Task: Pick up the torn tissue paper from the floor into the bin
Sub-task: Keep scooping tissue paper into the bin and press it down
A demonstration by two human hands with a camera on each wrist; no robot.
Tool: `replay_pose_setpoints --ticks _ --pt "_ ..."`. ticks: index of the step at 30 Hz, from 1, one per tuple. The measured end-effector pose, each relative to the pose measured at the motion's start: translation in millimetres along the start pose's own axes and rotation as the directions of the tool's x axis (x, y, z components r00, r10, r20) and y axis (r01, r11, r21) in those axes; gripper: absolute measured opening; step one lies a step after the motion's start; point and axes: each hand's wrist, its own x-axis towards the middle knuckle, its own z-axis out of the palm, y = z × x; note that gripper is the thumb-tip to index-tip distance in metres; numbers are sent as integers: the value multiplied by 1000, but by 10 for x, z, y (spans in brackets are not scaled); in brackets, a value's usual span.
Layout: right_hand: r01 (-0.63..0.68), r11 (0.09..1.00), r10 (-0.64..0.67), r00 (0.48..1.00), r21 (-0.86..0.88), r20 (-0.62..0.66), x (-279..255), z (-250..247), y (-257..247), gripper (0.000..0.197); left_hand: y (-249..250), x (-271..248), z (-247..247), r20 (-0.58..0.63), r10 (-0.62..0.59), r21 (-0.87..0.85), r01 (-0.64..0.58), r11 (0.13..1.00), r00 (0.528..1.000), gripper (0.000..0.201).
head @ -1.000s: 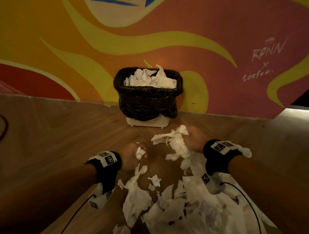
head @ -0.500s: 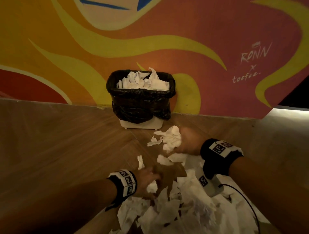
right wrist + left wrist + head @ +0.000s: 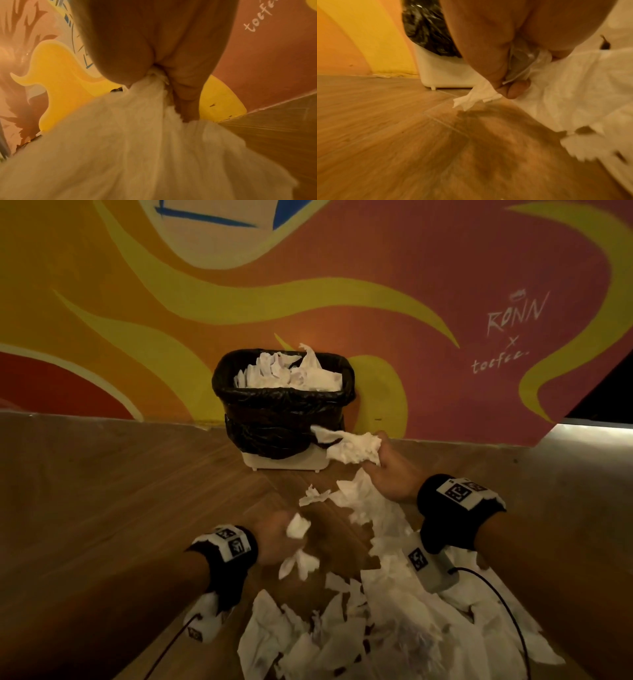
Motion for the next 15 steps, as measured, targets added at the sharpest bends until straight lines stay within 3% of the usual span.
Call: replay_pose_setpoints --ticks 1,4,7,9,10,12,15 --pt "1 1000 -1 1000 16 2 20 -2 -1 20 42 -23 -109 -54 -7 -67 3 998 999 6" --pt "55 998 -55 998 18 29 40 -21 -122 24 177 -89 -406 -264 31 -189 -83 978 964 14" --pt "99 992 -99 995 76 -2 132 -12 -266 26 354 -133 -699 -443 68 -216 -180 960 894 5" --pt "66 987 -60 997 145 -47 195 -32 -396 30 477 -134 -909 -524 60 -259 -226 939 850 5" --pt "40 979 -32 998 197 -45 214 -62 -477 30 543 -139 -1016 -554 69 -280 -264 923 830 8" --pt "11 940 11 998 342 -62 274 -147 -650 10 714 -174 -1236 -607 83 -328 -345 879 790 15" --pt "11 849 61 991 528 -120 424 -309 -957 19 928 -205 -1595 -707 67 -323 -405 855 704 42"
